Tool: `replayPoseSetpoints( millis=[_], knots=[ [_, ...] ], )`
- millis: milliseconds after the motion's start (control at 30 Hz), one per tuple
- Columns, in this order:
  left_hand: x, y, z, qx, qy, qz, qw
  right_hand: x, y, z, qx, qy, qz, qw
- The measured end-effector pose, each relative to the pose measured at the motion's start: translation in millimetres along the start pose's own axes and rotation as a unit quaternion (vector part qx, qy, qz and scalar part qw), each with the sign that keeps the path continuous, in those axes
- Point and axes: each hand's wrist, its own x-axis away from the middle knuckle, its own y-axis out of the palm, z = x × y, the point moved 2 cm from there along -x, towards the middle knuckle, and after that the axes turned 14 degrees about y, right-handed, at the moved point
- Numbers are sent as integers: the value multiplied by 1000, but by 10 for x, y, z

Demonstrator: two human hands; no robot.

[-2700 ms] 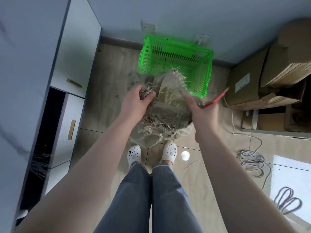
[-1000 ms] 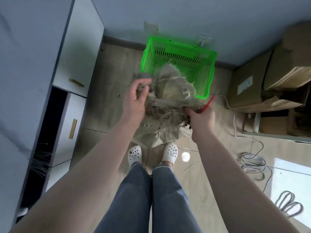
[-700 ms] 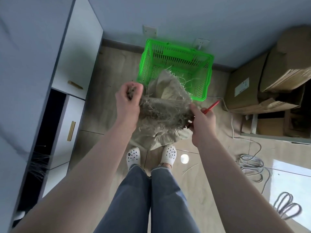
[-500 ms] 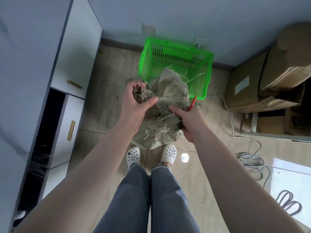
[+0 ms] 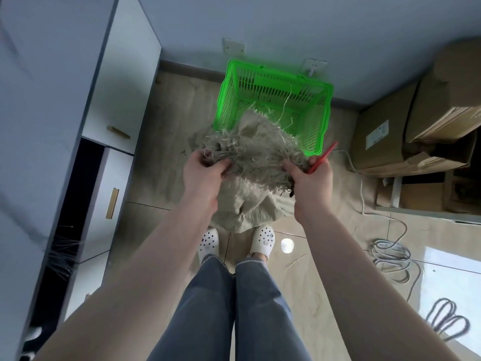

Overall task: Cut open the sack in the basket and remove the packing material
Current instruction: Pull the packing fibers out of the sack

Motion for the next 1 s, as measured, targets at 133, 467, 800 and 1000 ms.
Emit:
replayPoseSetpoints(
  millis=[133,467,800,1000],
  knots=[
    [-2,-28,42,-4,19,-139,990,-32,12,3,69,26,-40,996],
    [45,87,151,-43,121,-310,942,-73,285,-154,110,11,-66,992],
    [-149,130,46,-135,112,-98,980,-142,30,-389,236,-3,-66,970],
    [-140,206,9,-105,100,-87,986,-61,74,-195,133,53,-185,972]
  ],
)
